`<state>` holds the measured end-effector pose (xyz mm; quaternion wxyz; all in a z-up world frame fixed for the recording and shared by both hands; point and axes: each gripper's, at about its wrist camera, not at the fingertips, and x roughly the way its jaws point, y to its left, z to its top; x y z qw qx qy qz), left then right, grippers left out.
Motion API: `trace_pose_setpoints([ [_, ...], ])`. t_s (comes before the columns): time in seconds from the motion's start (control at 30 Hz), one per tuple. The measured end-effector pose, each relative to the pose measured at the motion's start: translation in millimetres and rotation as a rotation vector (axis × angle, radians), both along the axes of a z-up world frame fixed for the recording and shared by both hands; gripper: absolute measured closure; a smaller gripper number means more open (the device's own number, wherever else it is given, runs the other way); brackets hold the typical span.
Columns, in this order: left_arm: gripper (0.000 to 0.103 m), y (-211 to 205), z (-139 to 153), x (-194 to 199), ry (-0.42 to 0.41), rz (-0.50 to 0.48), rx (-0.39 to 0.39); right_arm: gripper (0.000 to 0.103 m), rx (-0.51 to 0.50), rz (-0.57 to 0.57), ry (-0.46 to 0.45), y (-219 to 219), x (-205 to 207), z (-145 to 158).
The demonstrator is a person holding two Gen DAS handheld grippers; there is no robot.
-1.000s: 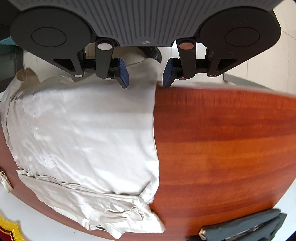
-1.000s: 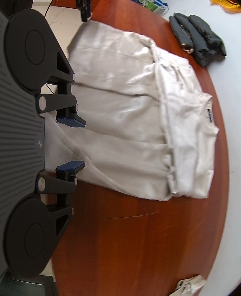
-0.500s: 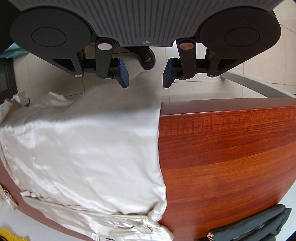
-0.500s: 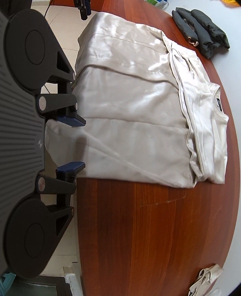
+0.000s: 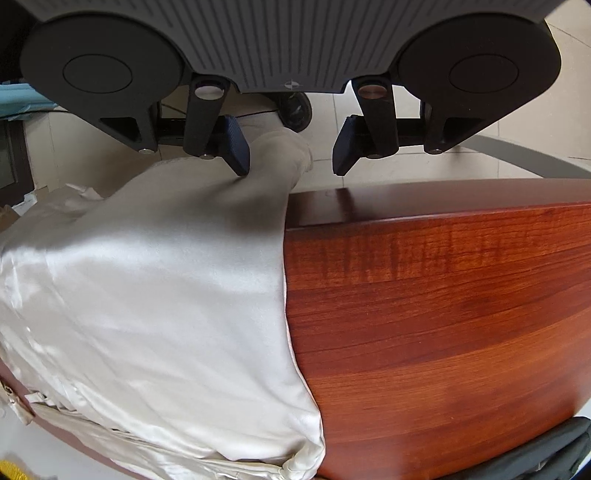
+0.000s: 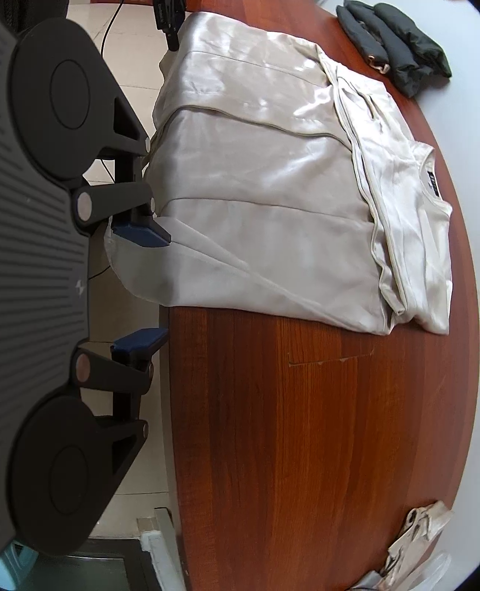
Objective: Fold clothes
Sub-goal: 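Grasp the hem with the left gripper while the right gripper grasps the hem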
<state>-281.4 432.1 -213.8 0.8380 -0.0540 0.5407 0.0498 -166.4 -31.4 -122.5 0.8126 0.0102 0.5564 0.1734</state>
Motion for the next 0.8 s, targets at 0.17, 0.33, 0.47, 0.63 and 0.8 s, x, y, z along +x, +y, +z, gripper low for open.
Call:
trace_pose_setpoints([
  [0.17, 0.057, -7.6, 4.4, -3.1, -0.021, -0.050, -0.010, 0.047, 0.021, -0.006, -0.002, 4.9, 0.3, -2.1],
  [0.33, 0.089, -12.5, 12.9, -6.6, -0.045, -0.068, -0.013, 0.047, 0.015, 0.020, -0.013, 21.5, 5.4, -7.9],
  [0.47, 0.096, -16.3, 21.3, -8.9, -0.052, -0.071, 0.004, 0.047, -0.015, 0.017, -0.007, 32.5, 12.0, -16.1],
  [0.63, 0.098, -23.7, 42.1, -17.2, -0.085, -0.069, 0.009, 0.047, -0.056, 0.028, -0.026, 44.8, 14.9, -21.2],
  [0.8, 0.098, -28.0, 65.2, -23.1, -0.118, -0.062, 0.016, 0.099, -0.092, 0.043, -0.068, 48.8, 14.9, -20.5],
])
